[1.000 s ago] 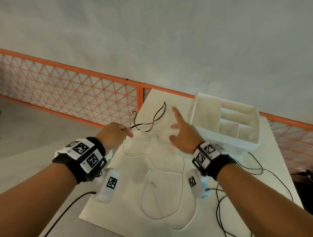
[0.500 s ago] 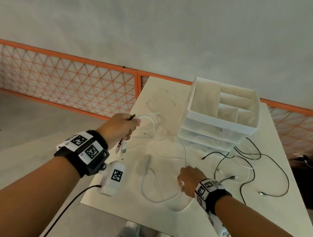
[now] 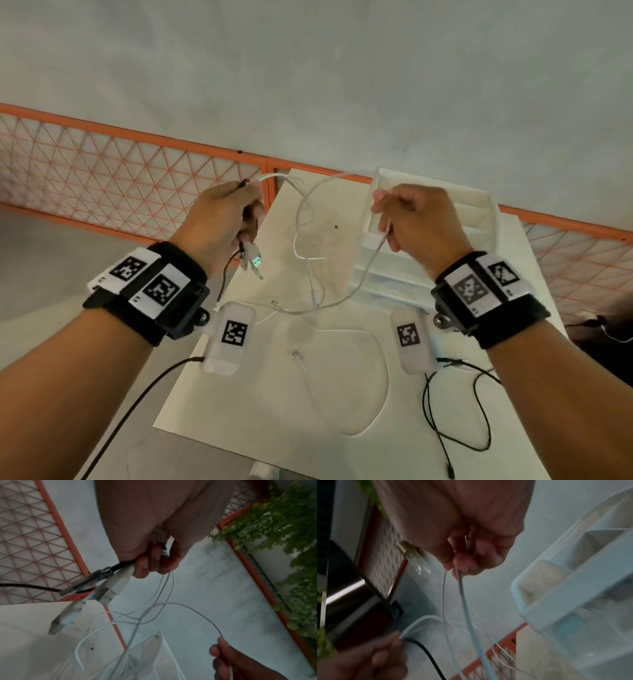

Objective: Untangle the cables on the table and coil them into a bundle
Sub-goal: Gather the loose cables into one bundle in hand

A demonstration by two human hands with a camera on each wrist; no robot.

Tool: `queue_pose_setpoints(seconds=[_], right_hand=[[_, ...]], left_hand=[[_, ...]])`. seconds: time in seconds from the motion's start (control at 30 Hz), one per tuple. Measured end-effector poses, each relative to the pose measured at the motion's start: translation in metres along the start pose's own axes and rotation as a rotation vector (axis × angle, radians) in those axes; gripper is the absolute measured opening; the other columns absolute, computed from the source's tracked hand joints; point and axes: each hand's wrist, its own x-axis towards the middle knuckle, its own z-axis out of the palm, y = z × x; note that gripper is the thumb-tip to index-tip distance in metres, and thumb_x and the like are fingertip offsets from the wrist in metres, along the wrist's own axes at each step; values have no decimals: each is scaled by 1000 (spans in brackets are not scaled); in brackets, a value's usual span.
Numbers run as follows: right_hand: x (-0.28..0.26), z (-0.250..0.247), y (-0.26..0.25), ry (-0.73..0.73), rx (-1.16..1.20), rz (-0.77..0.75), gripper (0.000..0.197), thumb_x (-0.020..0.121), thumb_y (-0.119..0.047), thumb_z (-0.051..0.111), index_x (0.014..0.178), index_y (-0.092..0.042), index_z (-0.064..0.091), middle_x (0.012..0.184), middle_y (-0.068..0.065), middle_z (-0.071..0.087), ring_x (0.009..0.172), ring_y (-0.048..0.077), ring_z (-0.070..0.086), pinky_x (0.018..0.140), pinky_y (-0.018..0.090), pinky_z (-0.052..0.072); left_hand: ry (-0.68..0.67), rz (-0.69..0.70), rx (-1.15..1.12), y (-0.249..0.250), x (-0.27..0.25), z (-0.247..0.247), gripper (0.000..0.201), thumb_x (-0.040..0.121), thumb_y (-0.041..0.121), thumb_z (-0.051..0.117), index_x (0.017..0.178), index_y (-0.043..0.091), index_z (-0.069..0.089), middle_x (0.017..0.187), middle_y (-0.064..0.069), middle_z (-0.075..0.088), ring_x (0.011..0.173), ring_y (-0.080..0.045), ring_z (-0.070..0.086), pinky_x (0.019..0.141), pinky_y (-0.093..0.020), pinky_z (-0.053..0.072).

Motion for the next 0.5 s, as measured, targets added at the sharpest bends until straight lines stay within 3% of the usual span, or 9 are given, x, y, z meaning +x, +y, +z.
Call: queue_pose_setpoints(seconds=[0.1, 0.2, 0.27, 0.37, 0.5], right_hand=[[0, -14, -22, 9, 334, 44, 24, 98, -19, 62, 93, 4, 65, 61, 6, 64, 42, 23, 57, 41, 27, 38], [-3, -8, -42, -89, 544, 38, 20, 97, -16, 65, 103, 1, 59, 67, 12, 64, 47, 28, 60, 44, 28, 44], [-2, -2, -50, -83, 629, 38, 23, 96, -17, 66, 107, 0, 57, 69, 14, 65, 48, 28, 61, 45, 29, 46], [4, -3, -52, 3, 646, 35, 31, 95, -17, 67, 112, 5, 56, 66, 12, 64, 46, 26, 59, 44, 28, 45], [14, -21, -53, 84, 628, -6, 27, 96, -13, 64, 118, 1, 57, 62, 7, 63, 44, 24, 57, 42, 26, 42]], left_hand=[[-190, 42, 16, 6, -11, 9, 11, 97, 19, 58, 98, 11, 65, 76, -5, 67, 53, -9, 35, 56, -25, 32], [-400, 113, 151, 5, -23, 36, 42, 92, 36, 64, 121, 7, 59, 99, -6, 75, 58, -7, 42, 59, -22, 39], [-483, 174, 311, -2, -29, 55, 43, 88, 43, 66, 112, 7, 59, 92, -2, 76, 62, -11, 47, 62, -27, 41], [-490, 155, 374, -19, -27, 59, 27, 88, 39, 68, 87, 14, 59, 68, 3, 65, 60, -17, 44, 57, -31, 36], [-468, 52, 640, -45, -19, 33, 29, 94, 33, 64, 91, 4, 62, 68, 3, 62, 51, -6, 46, 51, -17, 37]])
